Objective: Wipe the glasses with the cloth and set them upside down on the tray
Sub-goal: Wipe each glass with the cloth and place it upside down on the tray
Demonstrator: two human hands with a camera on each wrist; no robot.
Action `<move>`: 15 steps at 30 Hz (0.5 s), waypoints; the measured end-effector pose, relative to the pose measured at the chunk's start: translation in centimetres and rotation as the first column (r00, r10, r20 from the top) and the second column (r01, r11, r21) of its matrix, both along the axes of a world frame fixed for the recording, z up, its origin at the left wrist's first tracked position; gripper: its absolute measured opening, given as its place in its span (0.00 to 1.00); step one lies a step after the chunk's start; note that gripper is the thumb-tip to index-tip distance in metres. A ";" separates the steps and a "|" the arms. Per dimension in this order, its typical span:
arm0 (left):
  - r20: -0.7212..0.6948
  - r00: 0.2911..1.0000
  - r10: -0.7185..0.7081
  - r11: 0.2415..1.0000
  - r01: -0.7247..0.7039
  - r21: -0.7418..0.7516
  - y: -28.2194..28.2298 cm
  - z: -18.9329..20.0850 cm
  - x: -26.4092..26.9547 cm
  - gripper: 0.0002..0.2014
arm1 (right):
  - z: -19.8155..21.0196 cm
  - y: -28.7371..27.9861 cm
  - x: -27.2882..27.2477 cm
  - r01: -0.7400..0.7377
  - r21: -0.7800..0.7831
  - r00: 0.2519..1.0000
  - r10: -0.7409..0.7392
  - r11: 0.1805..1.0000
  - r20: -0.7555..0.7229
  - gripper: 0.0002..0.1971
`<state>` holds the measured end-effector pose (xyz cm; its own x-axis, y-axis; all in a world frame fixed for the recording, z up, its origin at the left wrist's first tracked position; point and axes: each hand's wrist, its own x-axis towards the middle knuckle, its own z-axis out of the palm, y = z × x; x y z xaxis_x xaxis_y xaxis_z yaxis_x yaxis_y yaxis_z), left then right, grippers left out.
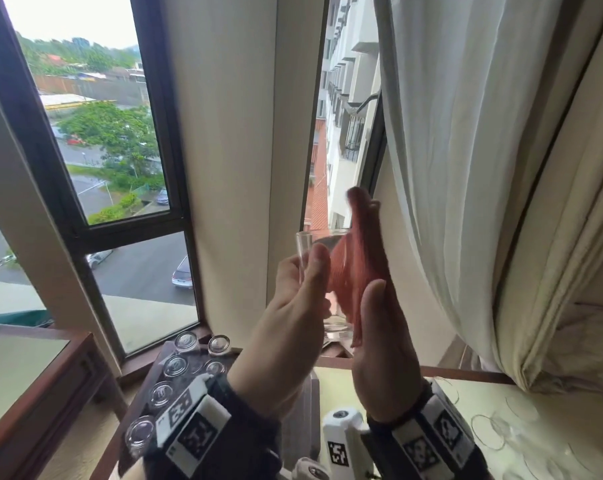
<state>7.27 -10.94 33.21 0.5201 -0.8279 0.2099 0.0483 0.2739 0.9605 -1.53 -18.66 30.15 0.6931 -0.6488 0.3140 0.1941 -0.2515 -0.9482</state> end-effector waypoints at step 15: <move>-0.022 0.999 -0.043 0.999 0.042 -0.028 -0.3 0.1 0.1 0.26 | 1.2 -0.1 -1.1 0.080 -0.101 0.991 -0.069 0.992 0.116 0.26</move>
